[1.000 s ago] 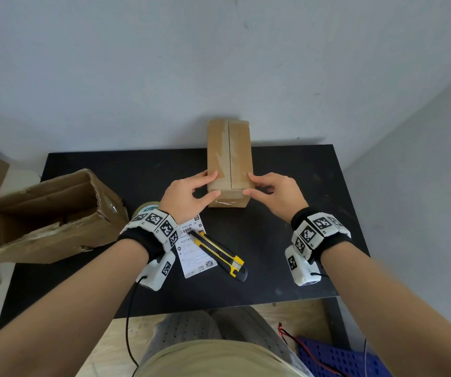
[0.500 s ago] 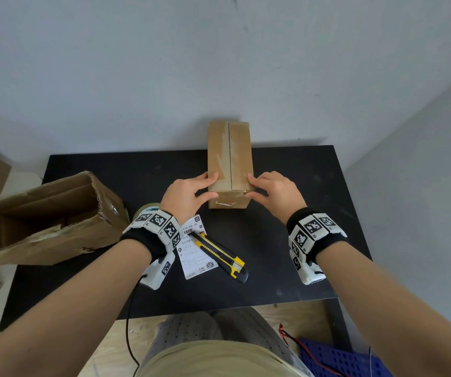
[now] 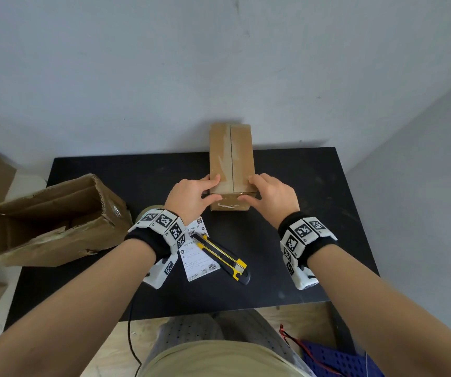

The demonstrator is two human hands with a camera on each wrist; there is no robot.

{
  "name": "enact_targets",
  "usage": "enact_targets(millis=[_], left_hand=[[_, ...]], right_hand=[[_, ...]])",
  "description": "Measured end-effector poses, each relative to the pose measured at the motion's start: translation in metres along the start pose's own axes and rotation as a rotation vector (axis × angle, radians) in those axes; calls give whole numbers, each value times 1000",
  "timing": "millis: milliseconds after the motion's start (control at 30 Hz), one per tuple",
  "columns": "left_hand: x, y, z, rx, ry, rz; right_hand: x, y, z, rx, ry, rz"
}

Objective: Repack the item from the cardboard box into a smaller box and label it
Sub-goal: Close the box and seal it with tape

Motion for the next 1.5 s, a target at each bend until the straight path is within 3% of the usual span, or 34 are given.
enact_targets(millis=[267, 333, 467, 533, 733, 1067, 1200, 1367, 1500], left_hand=[[-11, 0, 2, 27, -121, -108], [-14, 1, 1, -8, -130, -110], [-16, 15, 1, -69, -105, -24], [-15, 22, 0, -103, -85, 11], [-8, 33, -9, -212, -129, -83], [-3, 32, -10, -497, -1, -87], [-6, 22, -9, -561, -3, 62], [-6, 8, -2, -711, -72, 513], [1, 1, 7, -702, -66, 550]], right_hand=[[-12, 13, 4, 93, -175, -50], [-15, 17, 7, 219, -173, -118], [-16, 21, 9, 624, -126, -503], [-17, 15, 7, 699, -170, -624], [-22, -3, -3, 664, -261, -682], [-7, -14, -6, 615, -224, -726], [2, 4, -2, 829, -74, -687], [18, 14, 6, 1063, -153, -873], [16, 15, 10, 1121, -171, -1033]])
Point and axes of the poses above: each hand's wrist, its own z-axis away from the middle knuckle, its own x-axis out of the palm, y = z × x, the point moved 2 cm from there along -z, towards the middle knuckle, and after that the axes turned 13 degrees about y, right-handed, at the moved point
